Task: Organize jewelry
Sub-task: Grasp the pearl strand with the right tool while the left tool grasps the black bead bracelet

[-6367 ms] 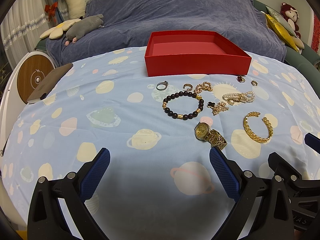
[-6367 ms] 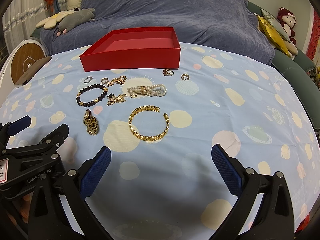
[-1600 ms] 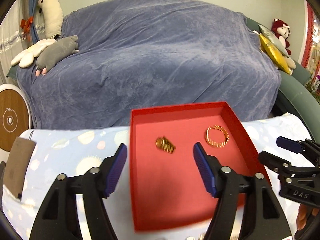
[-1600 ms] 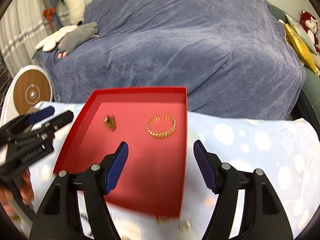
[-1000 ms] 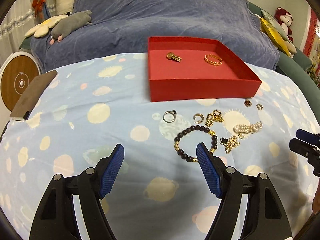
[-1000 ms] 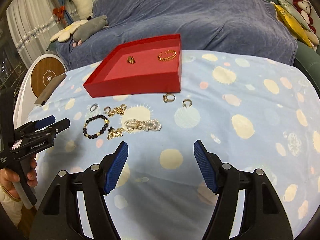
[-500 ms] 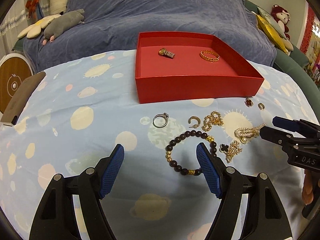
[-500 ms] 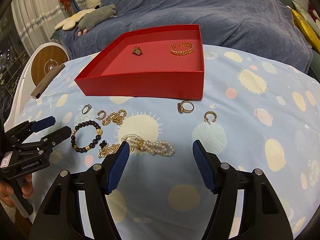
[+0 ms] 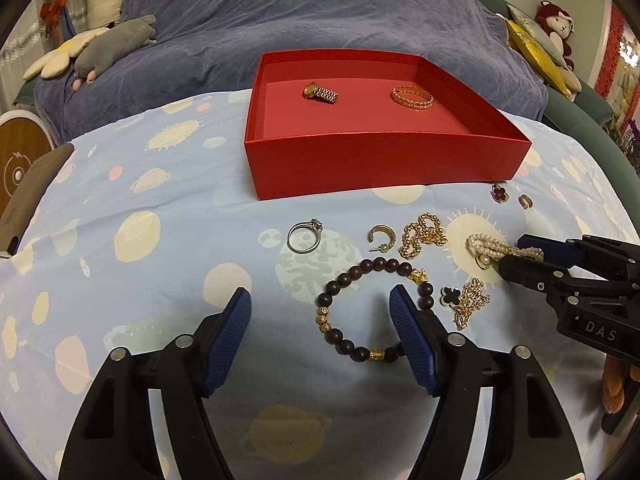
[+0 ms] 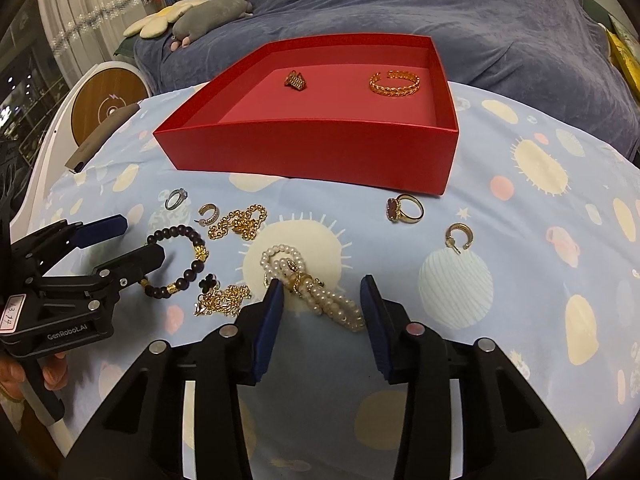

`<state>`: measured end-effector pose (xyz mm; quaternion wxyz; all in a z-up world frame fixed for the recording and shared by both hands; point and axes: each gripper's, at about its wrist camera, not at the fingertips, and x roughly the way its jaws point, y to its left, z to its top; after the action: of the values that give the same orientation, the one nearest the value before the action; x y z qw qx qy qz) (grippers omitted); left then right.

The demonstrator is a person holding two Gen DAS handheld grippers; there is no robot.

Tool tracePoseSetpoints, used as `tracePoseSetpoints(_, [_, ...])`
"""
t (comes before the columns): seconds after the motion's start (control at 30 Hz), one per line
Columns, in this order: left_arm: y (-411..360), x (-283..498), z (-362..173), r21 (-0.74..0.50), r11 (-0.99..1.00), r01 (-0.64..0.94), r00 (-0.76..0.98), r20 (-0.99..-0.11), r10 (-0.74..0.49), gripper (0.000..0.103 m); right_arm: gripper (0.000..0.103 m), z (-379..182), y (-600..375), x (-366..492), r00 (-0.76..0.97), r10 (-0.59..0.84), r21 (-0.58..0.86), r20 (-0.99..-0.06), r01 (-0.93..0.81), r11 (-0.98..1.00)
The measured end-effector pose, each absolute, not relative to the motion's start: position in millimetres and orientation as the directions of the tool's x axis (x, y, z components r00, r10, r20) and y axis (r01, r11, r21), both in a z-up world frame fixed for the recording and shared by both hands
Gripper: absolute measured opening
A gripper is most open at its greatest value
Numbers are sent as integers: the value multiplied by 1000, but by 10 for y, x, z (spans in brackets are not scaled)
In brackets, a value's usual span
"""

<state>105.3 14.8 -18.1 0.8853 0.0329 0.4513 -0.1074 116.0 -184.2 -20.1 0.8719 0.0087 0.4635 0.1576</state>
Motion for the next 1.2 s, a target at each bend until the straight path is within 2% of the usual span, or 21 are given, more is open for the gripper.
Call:
tracePoseSetpoints(0.03, [151, 1062, -202, -47, 973, 227, 558, -812, -169, 55, 22, -202, -1845, 1150, 513, 289, 169, -808, -269, 948])
tracePoseSetpoints(0.1, [155, 1057, -210, -49, 971, 232, 561, -809, -175, 51, 13, -205, -1850, 1127, 505, 294, 175, -812, -270, 947])
tracePoseSetpoints(0.23, [137, 1036, -210, -53, 967, 249, 563, -804, -189, 38, 12, -199, -1851, 1080, 493, 298, 180, -817, -272, 945])
tracePoseSetpoints(0.37, [122, 1023, -215, -43, 965, 260, 569, -800, -189, 16, 12, -190, -1808, 1027, 488, 299, 174, -820, -284, 943])
tracePoseSetpoints(0.47, [136, 1035, -210, -66, 962, 264, 559, -803, -208, 5, 12, -190, -1803, 999, 488, 296, 169, -821, -287, 943])
tracePoseSetpoints(1.2, [169, 772, 347, -149, 934, 326, 595, -735, -325, 5, 12, 281, -2036, 924, 586, 311, 205, -748, -241, 949])
